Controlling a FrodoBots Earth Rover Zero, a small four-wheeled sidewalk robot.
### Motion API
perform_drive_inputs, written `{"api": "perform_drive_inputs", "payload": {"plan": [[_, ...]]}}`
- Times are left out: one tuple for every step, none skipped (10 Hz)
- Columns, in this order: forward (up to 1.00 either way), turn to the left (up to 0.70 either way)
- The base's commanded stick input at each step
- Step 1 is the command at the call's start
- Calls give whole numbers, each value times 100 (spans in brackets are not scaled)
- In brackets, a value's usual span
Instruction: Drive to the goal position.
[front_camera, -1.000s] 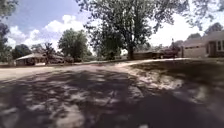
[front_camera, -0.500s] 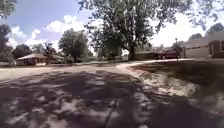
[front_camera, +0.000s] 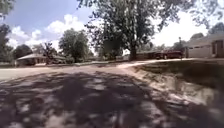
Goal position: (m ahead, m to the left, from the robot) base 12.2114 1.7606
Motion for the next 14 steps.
{"api": "perform_drive_inputs", "payload": {"plan": [[70, 0], [70, 0], [70, 0], [70, 0], [70, 0], [70, 0], [70, 0], [70, 0], [70, 0], [70, 0], [70, 0], [70, 0], [70, 0], [70, 0]]}}
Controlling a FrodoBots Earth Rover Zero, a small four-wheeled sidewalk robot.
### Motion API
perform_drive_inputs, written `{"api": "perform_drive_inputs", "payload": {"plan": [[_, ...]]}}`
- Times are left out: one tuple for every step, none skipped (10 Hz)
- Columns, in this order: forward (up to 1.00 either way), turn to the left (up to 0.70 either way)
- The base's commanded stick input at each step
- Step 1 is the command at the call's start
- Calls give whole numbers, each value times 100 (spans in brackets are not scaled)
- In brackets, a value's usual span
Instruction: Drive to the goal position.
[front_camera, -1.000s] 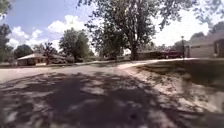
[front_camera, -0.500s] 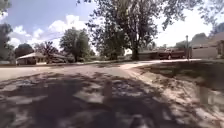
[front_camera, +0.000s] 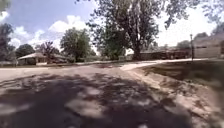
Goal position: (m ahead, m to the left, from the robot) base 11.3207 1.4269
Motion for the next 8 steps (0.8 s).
{"api": "perform_drive_inputs", "payload": {"plan": [[70, 0], [70, 0], [70, 0], [70, 0], [70, 0], [70, 0], [70, 0], [70, 0]]}}
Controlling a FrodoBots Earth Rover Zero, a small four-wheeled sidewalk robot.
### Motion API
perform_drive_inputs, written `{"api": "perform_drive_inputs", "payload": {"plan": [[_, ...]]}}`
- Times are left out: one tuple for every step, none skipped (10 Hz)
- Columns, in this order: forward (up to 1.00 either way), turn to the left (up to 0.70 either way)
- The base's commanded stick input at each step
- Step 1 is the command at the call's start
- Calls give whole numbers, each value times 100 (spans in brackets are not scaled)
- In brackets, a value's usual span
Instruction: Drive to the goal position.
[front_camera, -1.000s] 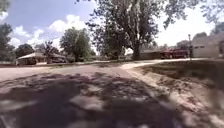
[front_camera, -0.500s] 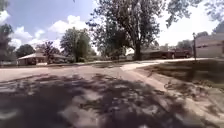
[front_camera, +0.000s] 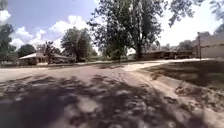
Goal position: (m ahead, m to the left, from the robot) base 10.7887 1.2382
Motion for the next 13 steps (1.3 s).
{"api": "perform_drive_inputs", "payload": {"plan": [[70, 0], [70, 0], [70, 0], [70, 0], [70, 0], [70, 0], [70, 0], [70, 0], [70, 0], [70, 0], [70, 0], [70, 0], [70, 0]]}}
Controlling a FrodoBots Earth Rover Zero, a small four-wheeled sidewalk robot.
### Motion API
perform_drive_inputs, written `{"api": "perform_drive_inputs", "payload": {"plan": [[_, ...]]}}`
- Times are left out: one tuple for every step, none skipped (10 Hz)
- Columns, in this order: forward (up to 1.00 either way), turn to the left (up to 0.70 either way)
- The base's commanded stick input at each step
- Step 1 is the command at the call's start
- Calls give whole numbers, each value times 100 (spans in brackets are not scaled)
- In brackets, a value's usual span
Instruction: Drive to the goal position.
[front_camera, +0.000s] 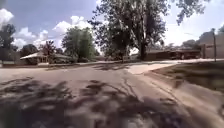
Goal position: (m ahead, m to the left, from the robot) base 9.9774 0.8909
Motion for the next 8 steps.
{"api": "perform_drive_inputs", "payload": {"plan": [[70, 0], [70, 0], [70, 0], [70, 0], [70, 0], [70, 0], [70, 0], [70, 0]]}}
